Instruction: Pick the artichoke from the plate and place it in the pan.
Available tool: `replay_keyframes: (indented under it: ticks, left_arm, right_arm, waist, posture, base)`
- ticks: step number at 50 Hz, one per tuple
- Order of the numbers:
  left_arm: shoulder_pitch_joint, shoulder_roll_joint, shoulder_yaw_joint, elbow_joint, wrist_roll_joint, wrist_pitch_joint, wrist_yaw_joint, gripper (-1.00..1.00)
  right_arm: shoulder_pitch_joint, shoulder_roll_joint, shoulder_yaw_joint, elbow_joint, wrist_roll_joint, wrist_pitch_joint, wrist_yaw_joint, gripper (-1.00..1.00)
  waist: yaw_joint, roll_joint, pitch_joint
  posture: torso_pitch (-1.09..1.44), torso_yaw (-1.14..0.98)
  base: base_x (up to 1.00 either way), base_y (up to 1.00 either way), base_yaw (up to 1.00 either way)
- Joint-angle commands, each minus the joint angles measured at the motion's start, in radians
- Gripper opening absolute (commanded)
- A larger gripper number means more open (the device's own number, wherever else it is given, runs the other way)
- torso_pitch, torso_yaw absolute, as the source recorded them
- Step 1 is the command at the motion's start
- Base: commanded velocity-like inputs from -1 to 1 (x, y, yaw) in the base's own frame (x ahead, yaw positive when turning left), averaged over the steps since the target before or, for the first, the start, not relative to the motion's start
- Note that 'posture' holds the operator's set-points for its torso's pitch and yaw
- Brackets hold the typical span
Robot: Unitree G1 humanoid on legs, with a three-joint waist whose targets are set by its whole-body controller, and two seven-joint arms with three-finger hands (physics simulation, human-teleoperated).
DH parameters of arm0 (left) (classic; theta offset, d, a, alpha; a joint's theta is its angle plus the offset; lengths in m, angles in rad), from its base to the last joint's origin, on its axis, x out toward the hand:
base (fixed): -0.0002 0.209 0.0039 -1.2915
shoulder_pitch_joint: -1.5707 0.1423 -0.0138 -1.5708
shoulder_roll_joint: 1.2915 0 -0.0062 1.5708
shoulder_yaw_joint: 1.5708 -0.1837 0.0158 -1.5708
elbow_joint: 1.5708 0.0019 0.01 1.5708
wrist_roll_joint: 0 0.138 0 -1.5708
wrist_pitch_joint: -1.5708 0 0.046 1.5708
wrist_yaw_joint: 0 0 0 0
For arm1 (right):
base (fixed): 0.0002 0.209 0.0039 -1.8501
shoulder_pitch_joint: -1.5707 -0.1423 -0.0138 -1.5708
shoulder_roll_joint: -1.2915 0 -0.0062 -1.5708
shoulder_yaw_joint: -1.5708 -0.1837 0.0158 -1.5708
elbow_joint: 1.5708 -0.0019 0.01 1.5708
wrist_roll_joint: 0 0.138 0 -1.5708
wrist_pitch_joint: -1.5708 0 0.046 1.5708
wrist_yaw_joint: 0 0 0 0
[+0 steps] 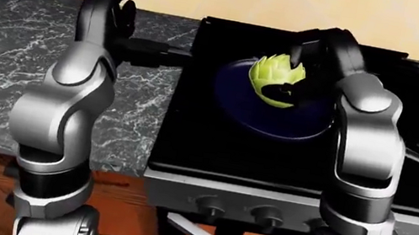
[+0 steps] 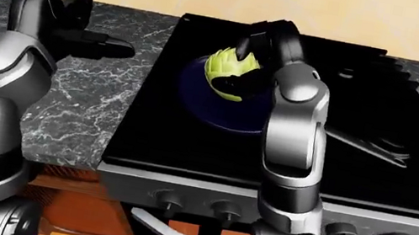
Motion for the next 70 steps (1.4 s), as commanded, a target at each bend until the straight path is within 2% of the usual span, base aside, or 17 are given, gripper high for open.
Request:
replay_keyframes:
  ticks: [1,5,6,8,9,12,16,22,32,39,49,54,70]
  left_arm:
    - [-0.032,0.005,0.000,-0.026,0.000,-0.025,-0.001,1.00]
    - [-0.032,0.005,0.001,-0.027,0.001,-0.024,-0.002,1.00]
    - [-0.032,0.004,0.001,-0.028,0.001,-0.024,-0.001,1.00]
    - [-0.030,0.005,0.001,-0.029,0.000,-0.025,-0.002,1.00]
    - [-0.030,0.005,0.001,-0.029,0.000,-0.024,-0.002,1.00]
    - [-0.030,0.003,-0.001,-0.031,0.001,-0.023,-0.002,1.00]
    - [-0.026,0.003,0.000,-0.034,0.001,-0.024,-0.003,1.00]
    - [-0.028,0.001,-0.002,-0.030,0.005,-0.025,-0.004,1.00]
    - [-0.028,-0.002,-0.005,-0.027,0.009,-0.026,-0.005,1.00]
    - [-0.026,-0.001,-0.001,-0.019,0.011,-0.034,-0.010,1.00]
    - [-0.027,0.005,0.004,-0.019,0.003,-0.035,-0.008,1.00]
    - [-0.026,0.005,0.004,-0.021,0.000,-0.033,-0.005,1.00]
    - [-0.028,0.007,0.005,-0.028,-0.004,-0.027,-0.002,1.00]
  right_arm:
    - [-0.031,-0.012,-0.015,-0.032,-0.008,-0.033,-0.015,-1.00]
    - [-0.029,-0.013,-0.014,-0.032,-0.007,-0.036,-0.017,-1.00]
    - [-0.029,-0.012,-0.015,-0.032,-0.006,-0.037,-0.019,-1.00]
    - [-0.027,-0.011,-0.013,-0.032,-0.006,-0.040,-0.020,-1.00]
    - [-0.026,-0.011,-0.014,-0.033,-0.005,-0.041,-0.020,-1.00]
    - [-0.024,-0.012,-0.014,-0.038,-0.005,-0.041,-0.020,-1.00]
    - [-0.026,-0.009,-0.012,-0.040,-0.004,-0.046,-0.022,-1.00]
    - [-0.102,-0.001,0.006,-0.041,-0.006,-0.038,-0.009,-1.00]
    - [-0.142,0.006,0.009,0.062,-0.017,-0.106,-0.014,-1.00]
    - [-0.251,-0.004,0.016,0.305,-0.035,-0.225,-0.044,-1.00]
    - [-0.315,0.000,0.006,0.559,-0.035,-0.366,-0.082,-1.00]
    - [-0.309,0.012,0.006,0.603,-0.032,-0.419,-0.100,-1.00]
    - [-0.289,0.013,-0.001,0.664,-0.014,-0.468,-0.134,-1.00]
  waist:
    - [-0.005,0.011,-0.027]
    - [0.008,-0.015,-0.027]
    - [0.012,-0.027,-0.029]
    - [0.022,-0.065,-0.037]
    - [0.022,-0.039,-0.032]
    - [0.021,-0.031,-0.044]
    - [0.015,-0.018,-0.048]
    - [0.007,-0.009,-0.051]
    - [0.001,-0.011,-0.050]
    - [-0.001,-0.008,-0.050]
    - [-0.003,-0.005,-0.050]
    - [-0.002,-0.004,-0.050]
    - [0.000,-0.005,-0.051]
  posture:
    - [0.00,0.00]
    - [0.00,0.00]
    - [0.00,0.00]
    - [0.00,0.00]
    - [0.00,0.00]
    - [0.00,0.00]
    - [0.00,0.00]
    - [0.00,0.00]
    - [0.00,0.00]
    - [0.00,0.00]
    - [0.00,0.00]
    - [0.00,0.00]
    - [0.00,0.00]
  base:
    - [0.00,0.00,0.00]
    - [0.00,0.00,0.00]
    - [0.00,0.00,0.00]
    - [0.00,0.00,0.00]
    - [0.00,0.00,0.00]
    - [0.00,0.00,0.00]
    - [0.00,0.00,0.00]
    - [0.00,0.00,0.00]
    - [0.00,0.00,0.00]
    - [0.00,0.00,0.00]
    - [0.00,0.00,0.00]
    - [0.00,0.00,0.00]
    - [0.00,0.00,0.00]
